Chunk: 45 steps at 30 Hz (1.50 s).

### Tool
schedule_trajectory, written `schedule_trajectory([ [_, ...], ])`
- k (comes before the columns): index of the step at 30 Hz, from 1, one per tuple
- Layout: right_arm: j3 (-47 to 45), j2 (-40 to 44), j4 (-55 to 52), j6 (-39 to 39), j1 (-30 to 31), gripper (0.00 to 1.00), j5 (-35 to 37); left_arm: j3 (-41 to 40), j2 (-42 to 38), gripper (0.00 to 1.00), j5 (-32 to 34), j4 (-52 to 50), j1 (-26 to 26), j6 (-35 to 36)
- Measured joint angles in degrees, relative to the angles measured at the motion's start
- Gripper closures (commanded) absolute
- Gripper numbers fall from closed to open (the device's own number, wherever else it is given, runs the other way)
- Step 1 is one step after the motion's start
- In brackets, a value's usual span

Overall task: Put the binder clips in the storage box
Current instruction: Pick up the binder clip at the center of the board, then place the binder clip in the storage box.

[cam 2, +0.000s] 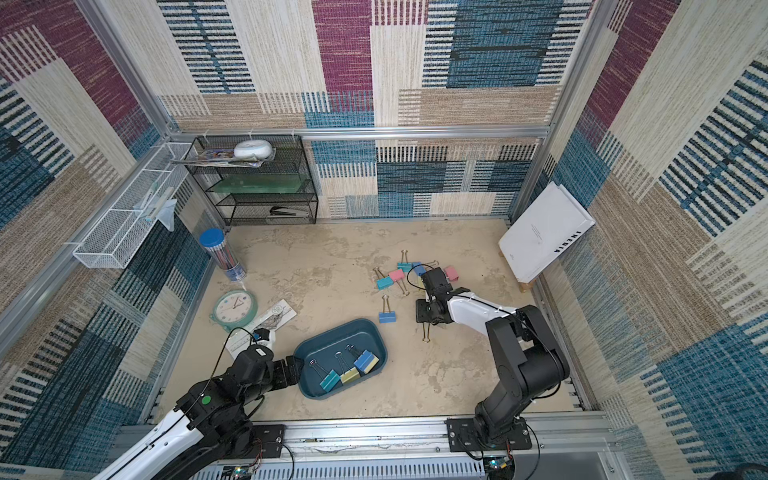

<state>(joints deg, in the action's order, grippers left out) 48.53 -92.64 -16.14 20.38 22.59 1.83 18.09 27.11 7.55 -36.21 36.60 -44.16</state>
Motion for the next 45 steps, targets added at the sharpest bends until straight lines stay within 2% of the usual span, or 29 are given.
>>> schedule_trajectory([
  [5,1.4,3.1,-4.4,0.3,0.6,0.48,0.2,0.0,0.1,0.13,0.0,0.0,0.0,0.0],
  [10,7.3,7.8,-8.4,-0.4,3.3,0.48,0.9,0.0,0.3,0.13,0.0,0.0,0.0,0.0],
  [13,11.7,9.1,-10.2,-1.3,7.3,0.48,0.2,0.0,0.4,0.13,0.0,0.0,0.0,0.0],
  [17,16.8,8.5,-12.1,-2.5,16.4,0.47,-1.3,0.0,0.4,0.13,0.0,0.0,0.0,0.0],
  [22,19.5,6.5,-12.3,-2.9,27.5,0.48,-3.9,0.0,-0.6,0.13,0.0,-0.1,0.0,0.0],
  [29,23.0,-1.4,-9.0,-0.4,38.0,0.47,-5.9,1.5,-4.7,0.14,1.6,-1.2,0.0,-0.7],
  [39,28.3,-12.1,-4.9,4.0,44.9,0.45,-6.6,2.9,-6.3,0.14,4.7,-4.3,0.0,-0.9],
  [45,28.1,-15.6,-3.7,7.5,46.0,0.43,-6.1,2.7,-6.6,0.14,4.9,-4.3,0.0,-0.8],
])
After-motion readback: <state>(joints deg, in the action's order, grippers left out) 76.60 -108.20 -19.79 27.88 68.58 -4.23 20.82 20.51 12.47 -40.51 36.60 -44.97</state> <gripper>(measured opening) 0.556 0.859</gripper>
